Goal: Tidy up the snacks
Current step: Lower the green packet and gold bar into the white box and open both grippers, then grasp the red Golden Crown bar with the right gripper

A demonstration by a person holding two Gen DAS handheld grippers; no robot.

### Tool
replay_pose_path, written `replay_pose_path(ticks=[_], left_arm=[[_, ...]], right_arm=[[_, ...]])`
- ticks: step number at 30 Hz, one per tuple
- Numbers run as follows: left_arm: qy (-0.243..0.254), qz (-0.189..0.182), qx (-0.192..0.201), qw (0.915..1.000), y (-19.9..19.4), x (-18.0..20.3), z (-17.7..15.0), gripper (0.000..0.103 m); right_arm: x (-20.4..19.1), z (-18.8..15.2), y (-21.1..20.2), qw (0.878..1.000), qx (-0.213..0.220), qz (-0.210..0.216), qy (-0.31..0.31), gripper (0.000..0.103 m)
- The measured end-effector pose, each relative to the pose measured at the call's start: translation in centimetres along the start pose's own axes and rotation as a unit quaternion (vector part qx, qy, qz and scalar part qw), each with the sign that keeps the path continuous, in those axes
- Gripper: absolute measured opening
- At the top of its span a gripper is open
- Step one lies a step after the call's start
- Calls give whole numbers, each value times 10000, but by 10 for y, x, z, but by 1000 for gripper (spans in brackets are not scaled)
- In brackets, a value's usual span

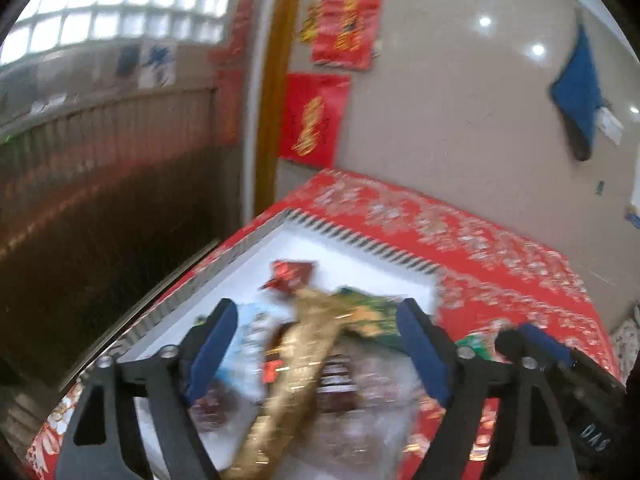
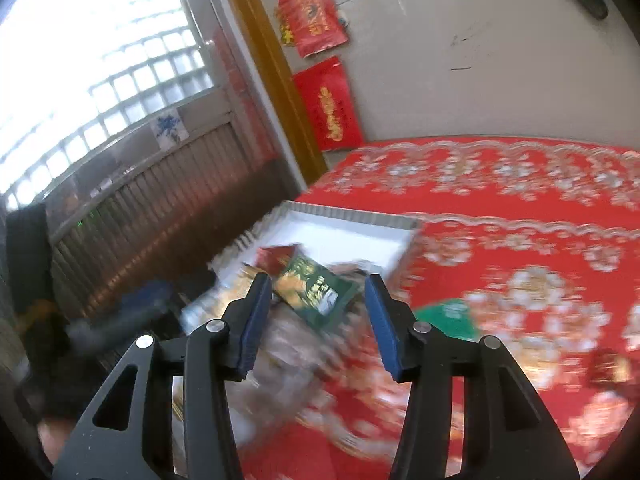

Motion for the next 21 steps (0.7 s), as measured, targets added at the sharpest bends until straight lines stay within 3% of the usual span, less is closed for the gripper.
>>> replay_pose_path(ticks=[4, 7, 10, 15, 21], left_arm=[[458, -580, -116, 9972, -5, 51, -13, 92], [703, -755, -335, 9941, 6, 83, -27, 92], [1003, -660, -614, 9909, 31, 112, -42, 92], [1544, -226, -1256, 9797, 71, 140, -68, 92], [1300, 119, -1552, 9792, 86, 125, -78, 92]], right_arm=[[48, -20, -44, 9968, -367, -515, -494, 48], [97, -41, -73, 9929, -748, -827, -406, 48], [136, -60, -93, 9877, -1088, -1064, -355, 48], [160, -82, -91, 9786, -1654, -898, -827, 48], [168, -97, -68, 9643, -2071, -820, -1434, 48]])
Point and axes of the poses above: each gripper's, at about its wrist camera, not at the fingertips, and y roughly the way its jaws point, x to its right, z to its top, the point moved 5 cm from there along y, roughly the way its jaws point, and after that the axes turned 15 degrees about -y, right-handed, at the moved point
